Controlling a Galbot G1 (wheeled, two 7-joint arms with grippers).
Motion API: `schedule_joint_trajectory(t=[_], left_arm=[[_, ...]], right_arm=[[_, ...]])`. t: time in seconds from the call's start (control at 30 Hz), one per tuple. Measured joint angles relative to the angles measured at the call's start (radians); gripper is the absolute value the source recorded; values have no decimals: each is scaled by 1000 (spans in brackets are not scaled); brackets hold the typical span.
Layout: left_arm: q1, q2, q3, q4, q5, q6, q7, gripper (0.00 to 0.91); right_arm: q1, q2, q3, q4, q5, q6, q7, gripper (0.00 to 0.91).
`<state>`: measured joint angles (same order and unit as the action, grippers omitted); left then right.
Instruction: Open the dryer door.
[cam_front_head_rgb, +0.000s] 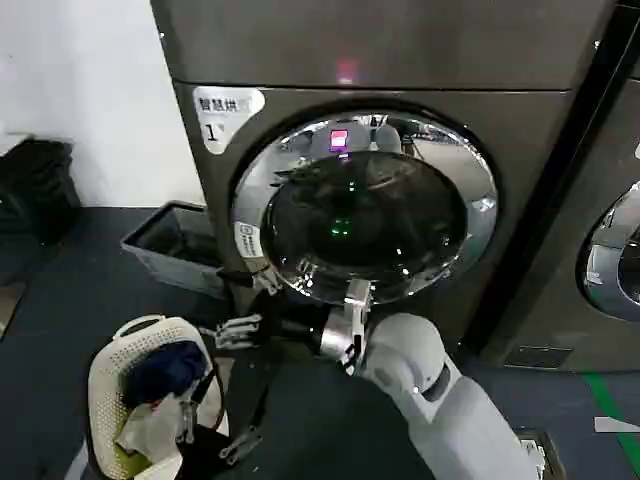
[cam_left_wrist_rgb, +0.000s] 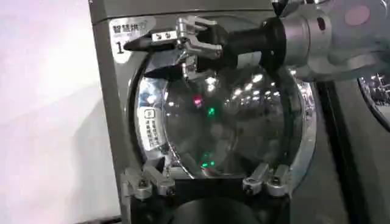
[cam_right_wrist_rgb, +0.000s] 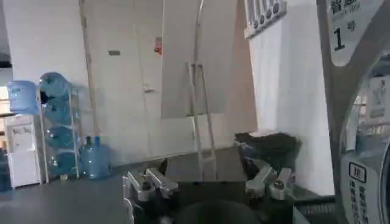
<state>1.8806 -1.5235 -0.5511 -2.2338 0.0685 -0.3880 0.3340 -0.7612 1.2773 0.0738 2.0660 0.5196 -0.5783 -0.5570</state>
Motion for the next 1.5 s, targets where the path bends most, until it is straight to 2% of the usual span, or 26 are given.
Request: schedule_joint_trajectory(t=[0.17,0.57,0.87,1.1,1.27,1.5], left_arm=[[1,-3,3,-6,-4,8,4,907],[7,7,0,-26,2,43,2,907],[12,7,-1,-31,22,70,-4,907],[17,0,1,-35,25,73,-3,907],[16,-7,-1,-35,28,89,-4,907],[15,-11,-2,-30,29,89,-4,907]], right_arm=[[-11,-37,70,-31,-88,64,-33,907],[-43,-41,176,-92,-143,125,-19,907],[13,3,157,-215,-194,159,-40,907],[66,32,119,-323,-203,229,-46,907],[101,51,90,-379,-241,247,-40,907],[139,72,63,-430,-253,253,-40,907]])
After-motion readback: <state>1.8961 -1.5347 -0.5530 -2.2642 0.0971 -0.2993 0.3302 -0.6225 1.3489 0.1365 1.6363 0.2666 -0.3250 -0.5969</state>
